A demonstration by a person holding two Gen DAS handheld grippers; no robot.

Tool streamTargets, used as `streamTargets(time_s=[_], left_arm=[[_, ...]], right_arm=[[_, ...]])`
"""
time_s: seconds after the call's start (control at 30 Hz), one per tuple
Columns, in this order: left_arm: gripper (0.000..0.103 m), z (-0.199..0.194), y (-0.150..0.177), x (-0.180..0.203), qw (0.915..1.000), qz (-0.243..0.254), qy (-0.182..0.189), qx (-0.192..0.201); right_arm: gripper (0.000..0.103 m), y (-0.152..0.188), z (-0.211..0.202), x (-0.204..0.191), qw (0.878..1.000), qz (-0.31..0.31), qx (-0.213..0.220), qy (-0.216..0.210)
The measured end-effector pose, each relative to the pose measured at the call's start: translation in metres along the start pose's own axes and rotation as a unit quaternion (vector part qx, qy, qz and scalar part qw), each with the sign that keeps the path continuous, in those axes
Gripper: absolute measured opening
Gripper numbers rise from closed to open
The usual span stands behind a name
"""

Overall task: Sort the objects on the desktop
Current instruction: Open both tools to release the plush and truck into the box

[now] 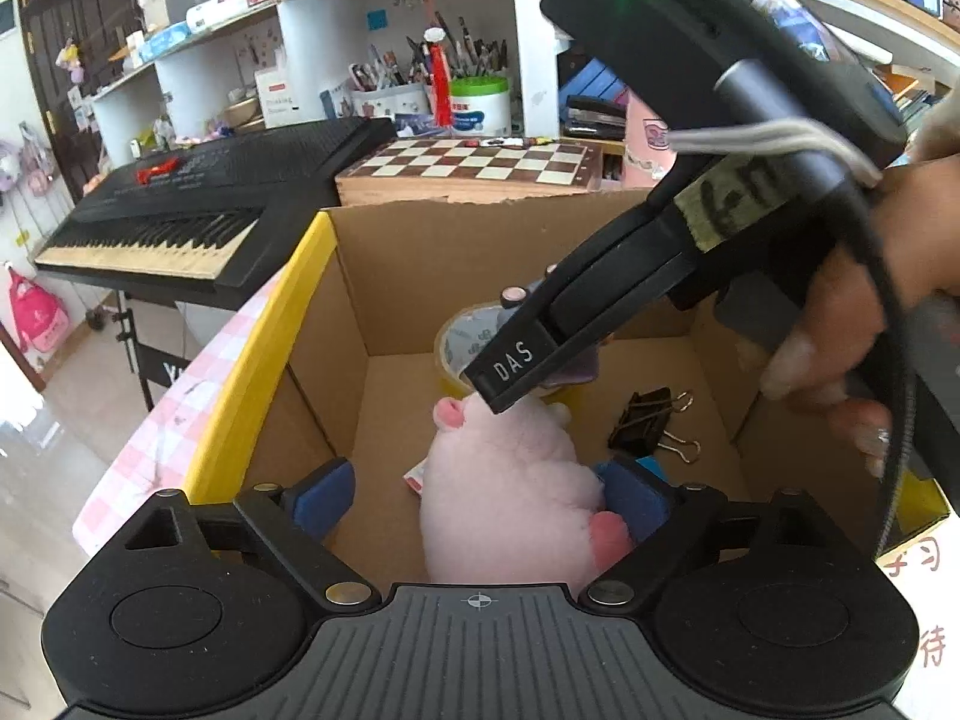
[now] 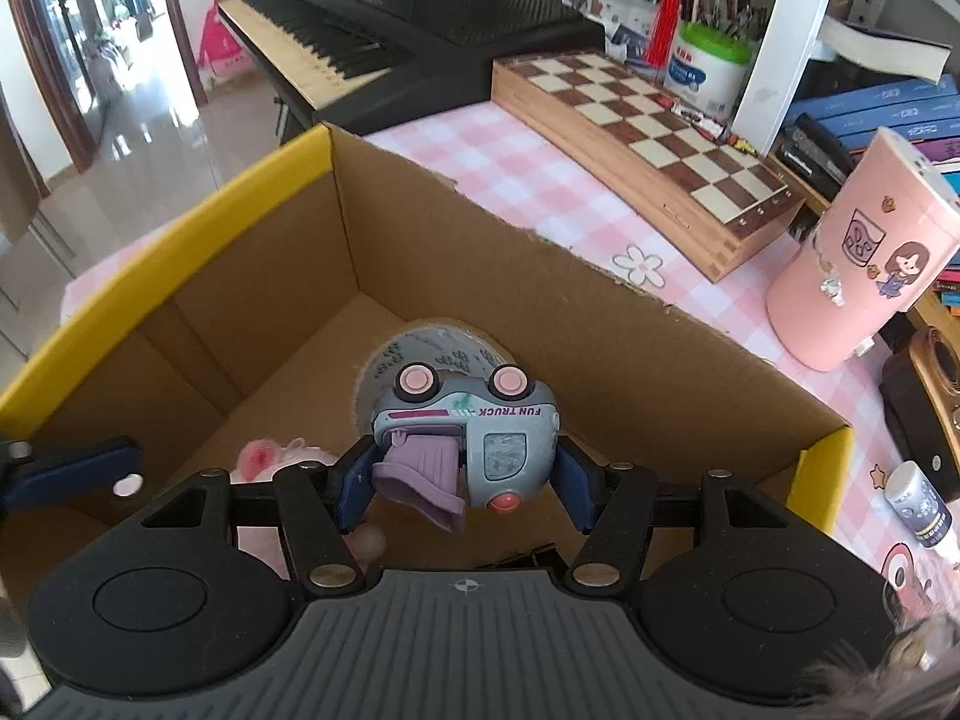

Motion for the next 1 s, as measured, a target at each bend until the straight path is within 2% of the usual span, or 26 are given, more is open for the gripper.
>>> streamTargets(time_s=[0.1,0.17,0.2,0.33,0.53,0.6,0.77,1.0], left_arm=[[0.093,0.000,0.000,-0.004,1.0000,-0.009,-0.004,0.002],[0.094,-0.001,0.000,-0.005,0.9999,-0.009,-0.004,0.005],[0.094,-0.001,-0.001,-0.005,0.9999,-0.008,-0.004,0.006],[0.095,-0.006,-0.004,-0.003,0.9999,-0.007,-0.003,0.015],[0.096,-0.030,-0.011,-0.007,0.9988,-0.021,-0.001,0.045],[0.096,-0.040,-0.014,-0.010,0.9979,-0.029,-0.001,0.059],[0.096,-0.069,-0.020,-0.022,0.9934,-0.057,-0.030,0.095],[0.097,-0.103,-0.018,-0.041,0.9868,-0.089,-0.046,0.127]], right_arm=[[0.063,-0.001,0.000,0.003,1.000,0.016,0.002,0.000],[0.078,-0.004,-0.006,0.004,1.000,0.017,0.019,-0.003],[0.079,-0.006,-0.008,0.004,1.000,0.016,0.022,-0.005],[0.079,-0.009,-0.026,0.004,0.999,0.025,0.046,-0.011],[0.080,-0.014,-0.075,0.007,0.992,0.064,0.111,-0.018],[0.079,-0.014,-0.092,0.010,0.988,0.079,0.132,-0.012],[0.078,-0.007,-0.135,0.018,0.978,0.106,0.179,0.004],[0.077,0.021,-0.182,0.022,0.961,0.154,0.227,0.034]])
Point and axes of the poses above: each gripper's, at about its wrist camera, not at the fingertips, and z roughly the way its jaws point, x to its right, y to its underside, the point moved 9 cm from there along z, roughly the way its jaws point, and after that the axes turned 4 degrees about x, right-handed, at the moved point
